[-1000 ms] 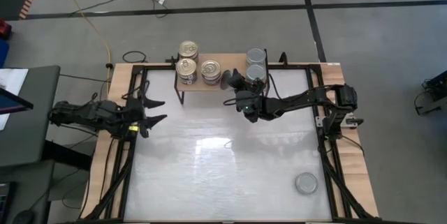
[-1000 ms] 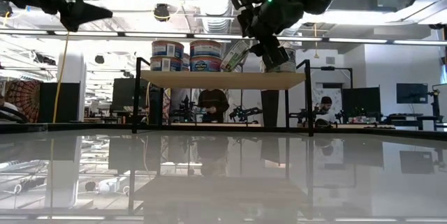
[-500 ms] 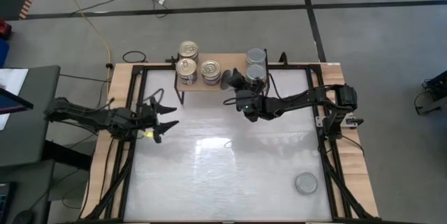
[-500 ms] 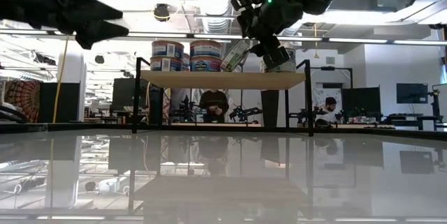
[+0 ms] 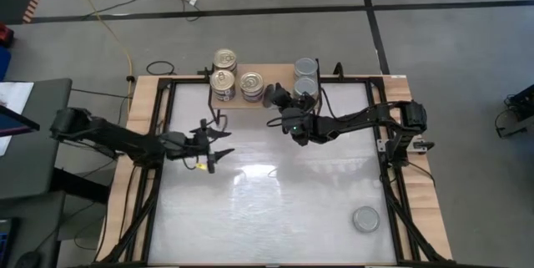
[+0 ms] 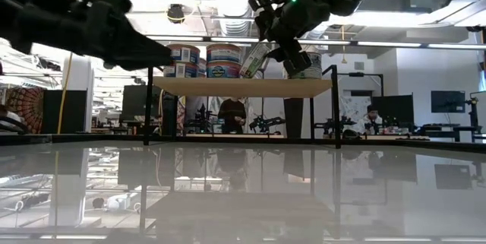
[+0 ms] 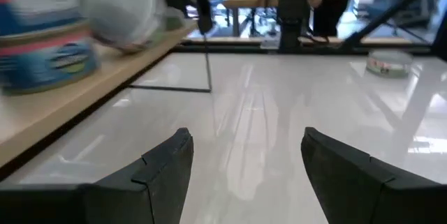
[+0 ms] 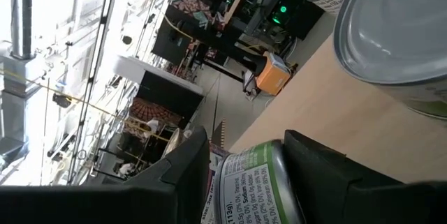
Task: Stack canned seafood by type on shelf
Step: Put the green white tuna can on the shelf
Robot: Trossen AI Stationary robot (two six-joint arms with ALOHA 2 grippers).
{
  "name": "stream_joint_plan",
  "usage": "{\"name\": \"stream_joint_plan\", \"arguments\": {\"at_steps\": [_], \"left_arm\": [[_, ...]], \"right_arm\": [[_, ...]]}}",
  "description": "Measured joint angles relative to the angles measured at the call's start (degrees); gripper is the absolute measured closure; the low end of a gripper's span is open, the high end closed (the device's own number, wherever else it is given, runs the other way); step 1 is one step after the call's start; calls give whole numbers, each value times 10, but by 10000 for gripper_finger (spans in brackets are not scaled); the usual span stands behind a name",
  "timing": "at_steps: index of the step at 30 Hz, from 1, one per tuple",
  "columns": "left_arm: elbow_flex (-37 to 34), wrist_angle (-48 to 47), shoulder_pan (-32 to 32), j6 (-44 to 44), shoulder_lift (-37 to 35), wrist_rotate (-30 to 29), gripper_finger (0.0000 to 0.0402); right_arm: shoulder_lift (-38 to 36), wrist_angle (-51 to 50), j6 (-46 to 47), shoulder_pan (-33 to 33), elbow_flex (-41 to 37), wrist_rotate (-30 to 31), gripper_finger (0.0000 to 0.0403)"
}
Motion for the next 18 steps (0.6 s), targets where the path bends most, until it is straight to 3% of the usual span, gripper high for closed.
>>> {"name": "stream_joint_plan", "arguments": {"at_steps": [8, 18], "left_arm": [[91, 107, 41, 55, 198, 96, 146], [205, 131, 123, 90, 327, 225, 147]], "right_arm": [[0, 2, 0, 0, 0, 0, 195], [0, 5, -1, 0, 0, -41, 195]]}}
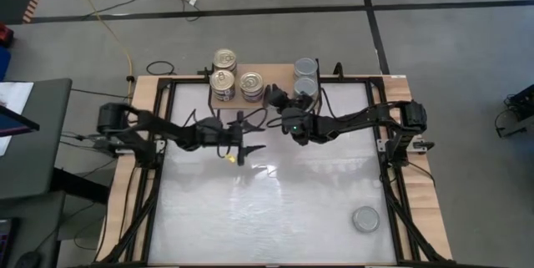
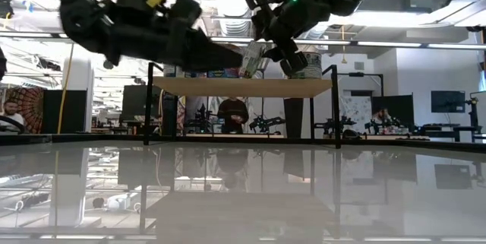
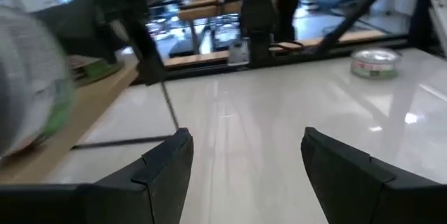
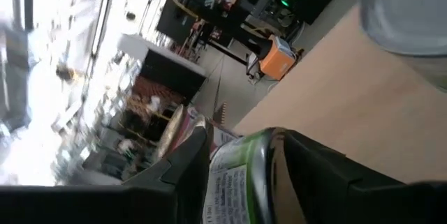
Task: Stack canned seafood by type on shelf
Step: Put the green white tuna can on the shelf
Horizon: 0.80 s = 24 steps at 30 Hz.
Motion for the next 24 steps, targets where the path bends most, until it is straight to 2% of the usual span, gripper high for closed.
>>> {"name": "stream_joint_plan", "arguments": {"at_steps": [3, 8, 12, 18, 24], "left_arm": [[19, -9, 16, 25, 25, 43, 147], [40, -33, 25, 79, 39, 62, 148], [48, -76, 55, 137, 40, 64, 148], [65, -60, 100, 102, 38, 56, 148], [81, -63, 99, 91, 38, 55, 148]], "right_arm": [[-5, -4, -57, 0, 0, -6, 195], [-21, 11, -143, -1, 0, -5, 195], [-33, 7, -223, -1, 0, -9, 195], [-56, 6, -320, 4, 0, -30, 195], [-99, 7, -409, 17, 0, -31, 195]]}}
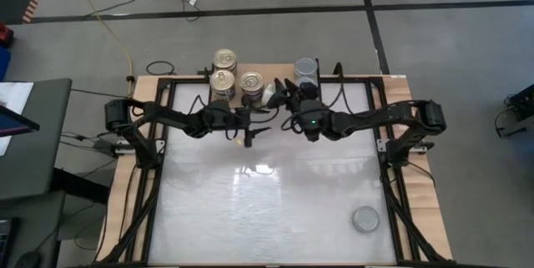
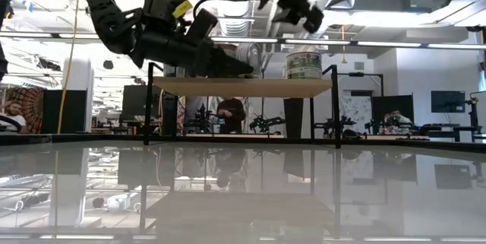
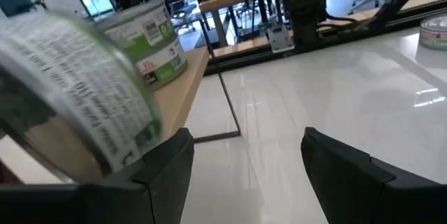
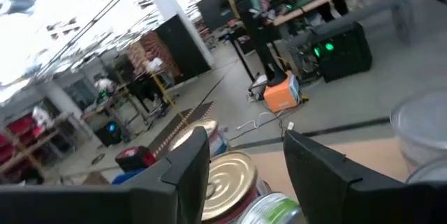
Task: Stack canned seafood by type on shelf
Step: Put the green white tuna can on the shelf
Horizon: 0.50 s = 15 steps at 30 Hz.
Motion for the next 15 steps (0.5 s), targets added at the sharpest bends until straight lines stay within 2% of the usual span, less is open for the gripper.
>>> {"name": "stream_joint_plan", "arguments": {"at_steps": [5, 11, 15], "left_arm": [[4, -1, -1, -18, 0, 0, 148], [4, -11, -15, -54, -11, 0, 148], [4, -56, -28, -65, -50, 1, 148]], "right_arm": [[-49, -32, -87, 32, 0, -1, 195], [-109, -217, -102, 85, 0, 1, 195], [-145, -291, -105, 106, 0, 1, 195]]}}
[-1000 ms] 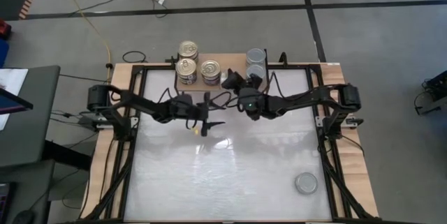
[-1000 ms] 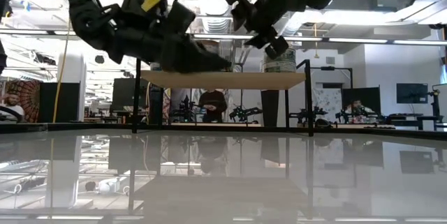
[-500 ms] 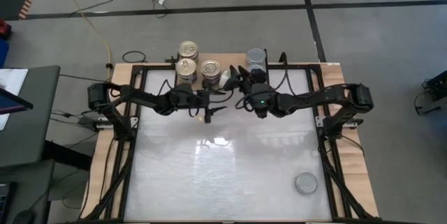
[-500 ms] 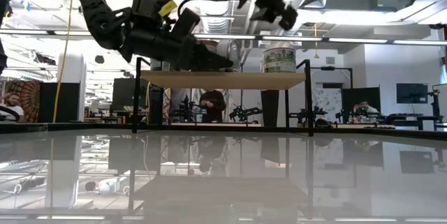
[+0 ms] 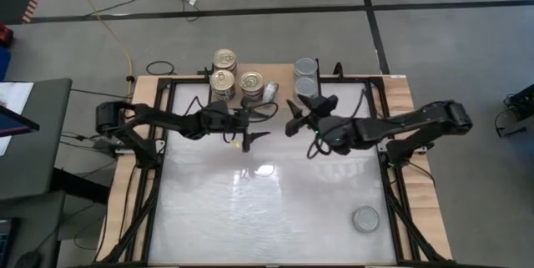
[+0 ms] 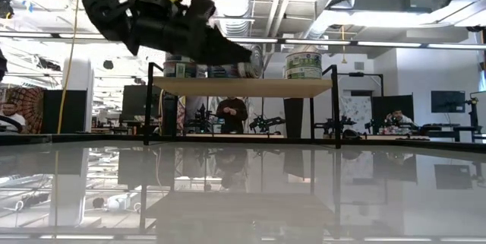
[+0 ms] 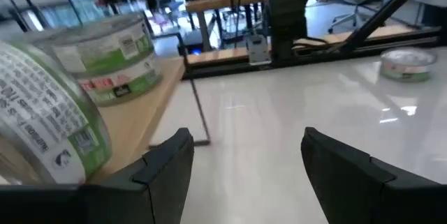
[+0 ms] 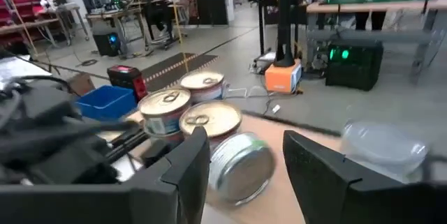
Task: Stack canned seafood by type on shelf
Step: Put the green white tuna can on the shelf
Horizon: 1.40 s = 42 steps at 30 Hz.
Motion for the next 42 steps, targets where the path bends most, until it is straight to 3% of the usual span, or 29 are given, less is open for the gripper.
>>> {"name": "stream_joint_plan", "arguments": {"at_steps": [7, 11, 16, 22, 26, 30, 35, 39, 42], "left_arm": [[0, -131, -4, -80, -115, 1, 148], [-2, -223, -3, -98, -176, 0, 148], [-56, -120, -15, -116, -179, -1, 148], [-61, -114, -39, -127, -146, 1, 148], [-61, -80, -41, -73, -147, -2, 148], [-61, -58, -34, -43, -131, -12, 148], [-61, -42, -32, -87, -92, -5, 148], [-61, -67, -31, -115, -107, -2, 148], [-61, -135, -30, -111, -158, 5, 148]], "right_arm": [[-42, -19, -130, 6, 16, 4, 209], [-34, -117, -147, 6, 73, 4, 228], [13, -223, -122, 6, 134, 4, 254], [55, -265, -115, 5, 169, -23, 266], [84, -357, -59, 5, 194, -63, 265], [94, -379, -20, 7, 206, -64, 265], [93, -406, -35, 15, 206, -77, 265], [93, -440, -22, 30, 206, -92, 265], [101, -459, -23, 36, 206, -99, 265]]}}
